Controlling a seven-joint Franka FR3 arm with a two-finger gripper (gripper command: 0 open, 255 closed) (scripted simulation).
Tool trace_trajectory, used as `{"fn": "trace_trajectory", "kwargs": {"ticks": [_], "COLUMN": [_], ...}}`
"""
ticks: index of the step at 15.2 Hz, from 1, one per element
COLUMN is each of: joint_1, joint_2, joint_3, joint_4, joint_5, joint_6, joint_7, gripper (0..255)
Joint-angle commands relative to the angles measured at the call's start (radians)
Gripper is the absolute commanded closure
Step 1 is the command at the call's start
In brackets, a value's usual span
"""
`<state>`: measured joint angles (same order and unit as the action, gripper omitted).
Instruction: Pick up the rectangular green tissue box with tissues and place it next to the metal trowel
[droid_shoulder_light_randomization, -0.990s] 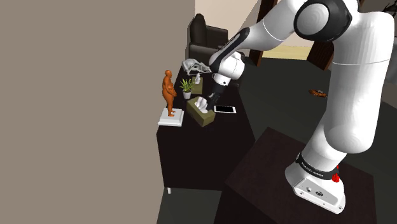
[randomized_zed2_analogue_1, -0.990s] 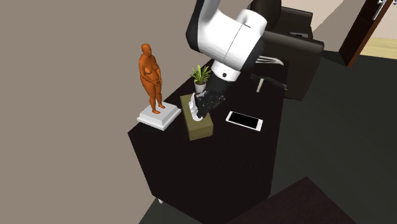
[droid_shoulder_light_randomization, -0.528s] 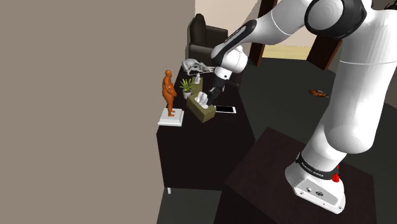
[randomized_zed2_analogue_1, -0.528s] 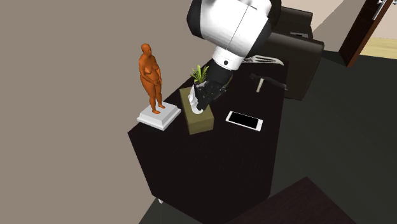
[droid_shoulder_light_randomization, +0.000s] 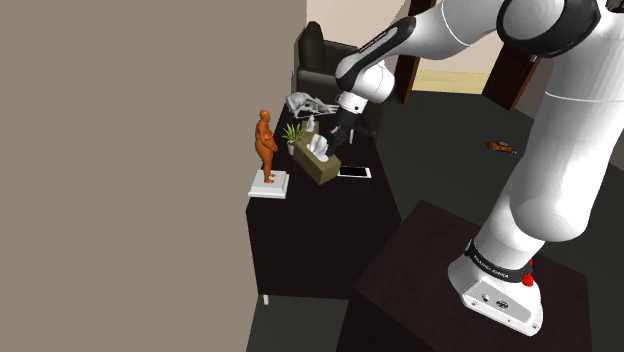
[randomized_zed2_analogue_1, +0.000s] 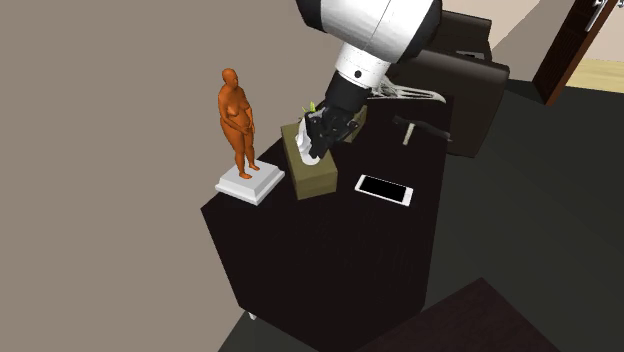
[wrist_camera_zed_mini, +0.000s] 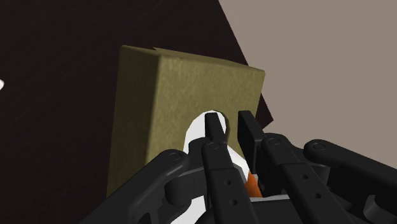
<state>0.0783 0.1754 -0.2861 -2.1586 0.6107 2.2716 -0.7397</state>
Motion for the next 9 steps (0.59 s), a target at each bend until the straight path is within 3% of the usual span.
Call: {"fn": "trace_trajectory", "kwargs": {"ticks": [1, 9], "joint_1": [0.001, 0.004], "joint_2": [-0.018, -0.082], "joint_3": [-0.004, -0.014], "joint_4": [0.006, 0.037], "joint_5": [-0.017, -0.076], "joint_6": [-0.019, -0.095], "joint_7": [0.018, 0.084], "gripper": [255, 255]}}
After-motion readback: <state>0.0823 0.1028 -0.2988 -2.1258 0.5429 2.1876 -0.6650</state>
